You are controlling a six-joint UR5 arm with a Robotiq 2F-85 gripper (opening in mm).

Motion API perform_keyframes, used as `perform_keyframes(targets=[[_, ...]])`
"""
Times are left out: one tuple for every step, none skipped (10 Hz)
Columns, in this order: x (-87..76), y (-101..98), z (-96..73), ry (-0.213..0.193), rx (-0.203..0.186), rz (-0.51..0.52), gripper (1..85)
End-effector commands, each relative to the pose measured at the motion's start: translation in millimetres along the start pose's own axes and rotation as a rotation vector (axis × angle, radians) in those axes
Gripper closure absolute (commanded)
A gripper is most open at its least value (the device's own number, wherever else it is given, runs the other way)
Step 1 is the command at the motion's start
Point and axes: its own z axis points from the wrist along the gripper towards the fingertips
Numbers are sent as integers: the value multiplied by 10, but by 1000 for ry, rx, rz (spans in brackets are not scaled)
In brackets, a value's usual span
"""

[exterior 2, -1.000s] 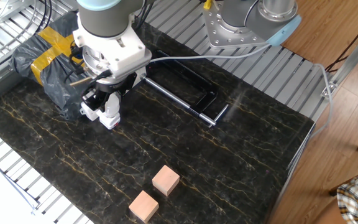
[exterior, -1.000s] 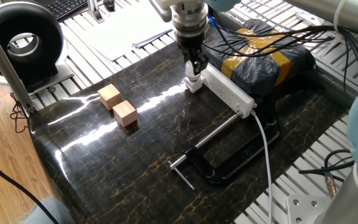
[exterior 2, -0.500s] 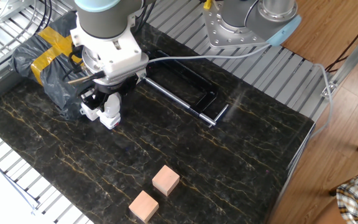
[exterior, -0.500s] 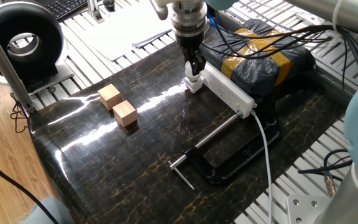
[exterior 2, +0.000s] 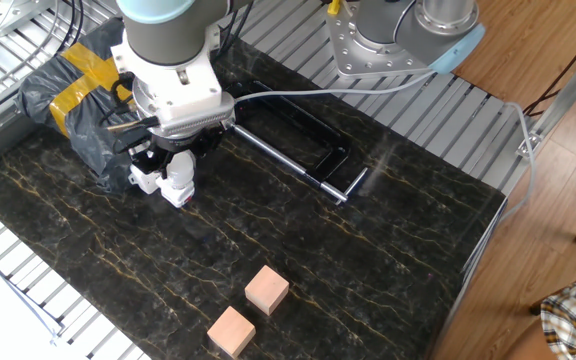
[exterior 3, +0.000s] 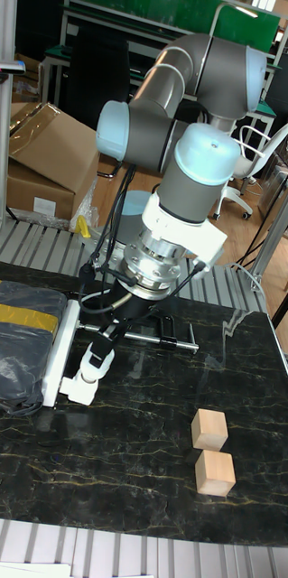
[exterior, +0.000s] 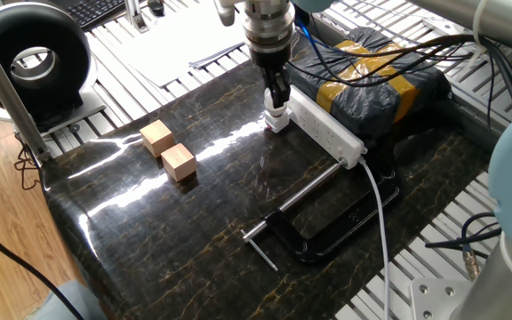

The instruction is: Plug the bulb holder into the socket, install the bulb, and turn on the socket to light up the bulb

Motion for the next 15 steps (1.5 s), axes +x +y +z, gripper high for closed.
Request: perform_keyframes(targets=[[2, 12, 5, -13, -22, 85, 843], [21, 20, 16, -12, -32, 106, 843], [32, 28, 19, -9, -38, 135, 843], [22, 52, 9, -6, -45, 161, 843], [-2, 67, -9, -4, -48, 179, 843], [-21, 76, -19, -2, -48, 199, 843], [-44, 98, -20, -4, -55, 221, 843], [-66, 113, -3, -12, -65, 248, 843], [-73, 125, 20, -20, -75, 270, 843], [-73, 148, 36, -23, -88, 298, 843], [-63, 160, 43, -21, -95, 325, 843], [-61, 178, 38, -15, -101, 360, 843], [-67, 188, 20, -6, -101, 383, 843], [-102, 217, -2, -6, -110, 396, 843], [-111, 218, -2, -8, -112, 404, 843]])
